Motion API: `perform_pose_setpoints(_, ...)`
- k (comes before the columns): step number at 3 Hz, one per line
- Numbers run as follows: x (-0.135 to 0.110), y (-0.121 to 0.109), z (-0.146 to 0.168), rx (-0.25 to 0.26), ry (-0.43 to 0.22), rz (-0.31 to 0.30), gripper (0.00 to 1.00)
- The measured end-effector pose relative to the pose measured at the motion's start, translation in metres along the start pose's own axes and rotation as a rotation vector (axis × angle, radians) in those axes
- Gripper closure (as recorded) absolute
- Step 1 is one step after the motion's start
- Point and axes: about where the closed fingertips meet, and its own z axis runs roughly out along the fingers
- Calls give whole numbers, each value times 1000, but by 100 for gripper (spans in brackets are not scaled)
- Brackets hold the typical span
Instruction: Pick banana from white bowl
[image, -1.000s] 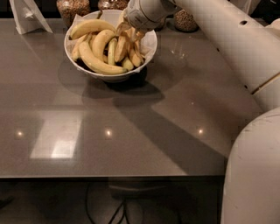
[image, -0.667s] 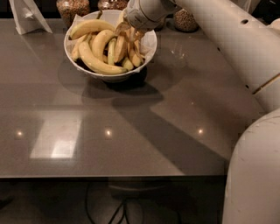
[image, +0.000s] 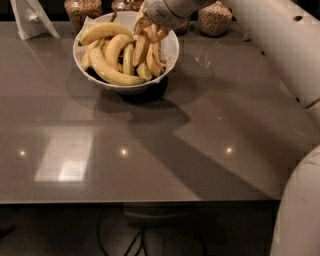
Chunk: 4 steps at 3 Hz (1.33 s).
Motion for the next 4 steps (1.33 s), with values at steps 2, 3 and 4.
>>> perform_pose_setpoints(2, 8, -5, -45, 60, 61, 57, 100)
perform_pose_setpoints(3, 3, 2, -78, 121, 104, 127, 100)
perform_pose_setpoints(4, -8, 8, -115, 176, 129, 194, 100)
